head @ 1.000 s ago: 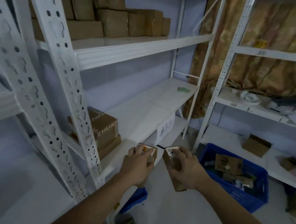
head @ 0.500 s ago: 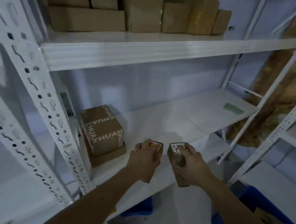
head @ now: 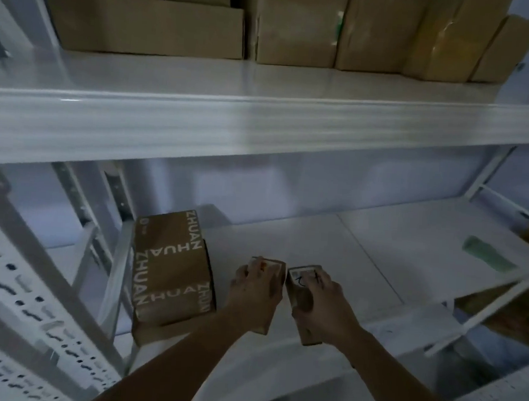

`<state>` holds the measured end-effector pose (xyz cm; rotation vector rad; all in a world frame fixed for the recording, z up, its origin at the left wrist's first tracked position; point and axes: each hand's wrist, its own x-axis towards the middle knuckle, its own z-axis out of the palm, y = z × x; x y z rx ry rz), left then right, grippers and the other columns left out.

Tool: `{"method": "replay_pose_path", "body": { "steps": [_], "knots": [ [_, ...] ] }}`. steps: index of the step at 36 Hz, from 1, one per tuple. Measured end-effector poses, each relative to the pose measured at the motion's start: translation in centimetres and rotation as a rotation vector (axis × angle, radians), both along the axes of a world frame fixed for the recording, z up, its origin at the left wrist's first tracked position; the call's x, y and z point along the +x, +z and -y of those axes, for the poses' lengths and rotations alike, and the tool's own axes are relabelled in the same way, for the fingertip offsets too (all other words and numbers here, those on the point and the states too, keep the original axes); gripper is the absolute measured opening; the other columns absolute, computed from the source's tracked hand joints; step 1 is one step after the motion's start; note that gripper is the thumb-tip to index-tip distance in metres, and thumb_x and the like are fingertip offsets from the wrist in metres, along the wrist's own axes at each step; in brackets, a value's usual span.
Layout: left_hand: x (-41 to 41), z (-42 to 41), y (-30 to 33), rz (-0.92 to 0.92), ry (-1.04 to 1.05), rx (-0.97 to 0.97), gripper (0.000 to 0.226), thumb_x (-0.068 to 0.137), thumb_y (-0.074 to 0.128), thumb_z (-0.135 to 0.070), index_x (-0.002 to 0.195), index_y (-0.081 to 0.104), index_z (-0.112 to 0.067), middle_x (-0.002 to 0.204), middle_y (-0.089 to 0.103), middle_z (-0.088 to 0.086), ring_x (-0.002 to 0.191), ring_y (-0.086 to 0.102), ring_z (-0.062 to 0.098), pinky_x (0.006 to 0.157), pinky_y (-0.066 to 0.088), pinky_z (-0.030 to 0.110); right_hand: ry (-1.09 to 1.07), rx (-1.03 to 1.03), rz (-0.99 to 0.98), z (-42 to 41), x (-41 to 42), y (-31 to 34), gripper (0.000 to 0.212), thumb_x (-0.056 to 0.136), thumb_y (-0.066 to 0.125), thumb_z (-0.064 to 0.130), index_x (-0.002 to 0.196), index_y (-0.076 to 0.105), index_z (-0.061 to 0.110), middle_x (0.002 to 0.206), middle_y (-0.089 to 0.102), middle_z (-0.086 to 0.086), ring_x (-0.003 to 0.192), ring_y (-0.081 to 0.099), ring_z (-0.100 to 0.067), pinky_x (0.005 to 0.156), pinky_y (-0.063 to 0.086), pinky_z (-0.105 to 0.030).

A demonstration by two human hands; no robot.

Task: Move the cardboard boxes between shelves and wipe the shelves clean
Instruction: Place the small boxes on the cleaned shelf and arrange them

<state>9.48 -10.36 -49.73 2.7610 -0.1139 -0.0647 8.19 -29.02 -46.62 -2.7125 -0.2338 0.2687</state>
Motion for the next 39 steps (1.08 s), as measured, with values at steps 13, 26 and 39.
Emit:
{"method": "replay_pose_path", "body": {
  "steps": [13, 26, 39],
  "knots": [
    [6.3, -0.2, -2.9, -0.049, 0.327, 0.06, 0.053, 0.098, 0.038, -0.054, 0.148, 0.037, -0.035, 0.158, 0.027, 0.007, 0.14, 0.035, 0.038, 0.108, 0.043, 0.05, 0.201, 0.014, -0.013, -2.0, 10.2, -3.1, 0.077, 0.077, 0.065, 0.056, 0.145, 0.045, 0.025, 0.153, 0.029, -0.003, 0.135, 0.039, -0.036, 0.103, 0.043, -0.043],
    [8.2, -0.5, -6.7, -0.053, 0.599, -0.064, 0.068, 0.094, 0.026, -0.059, 0.142, 0.054, -0.019, 0.157, 0.038, 0.025, 0.138, 0.044, 0.052, 0.1, 0.05, 0.061, 0.379, -0.02, -0.204, -5.4, 15.8, -8.2, 0.078, 0.099, 0.055, 0.05, 0.161, 0.019, 0.019, 0.168, -0.006, -0.017, 0.152, 0.014, -0.038, 0.118, 0.023, -0.036],
    [8.6, -1.5, -7.8, -0.167, 0.488, 0.085, 0.067, 0.102, 0.047, -0.022, 0.16, 0.015, -0.01, 0.167, 0.003, 0.024, 0.156, -0.008, 0.041, 0.126, 0.013, 0.052, 0.38, 0.127, -0.162, -6.6, 16.2, -9.7, 0.084, 0.087, 0.074, 0.045, 0.154, 0.034, 0.016, 0.167, 0.011, -0.012, 0.145, 0.033, -0.04, 0.113, 0.035, -0.039]
  ]
}}
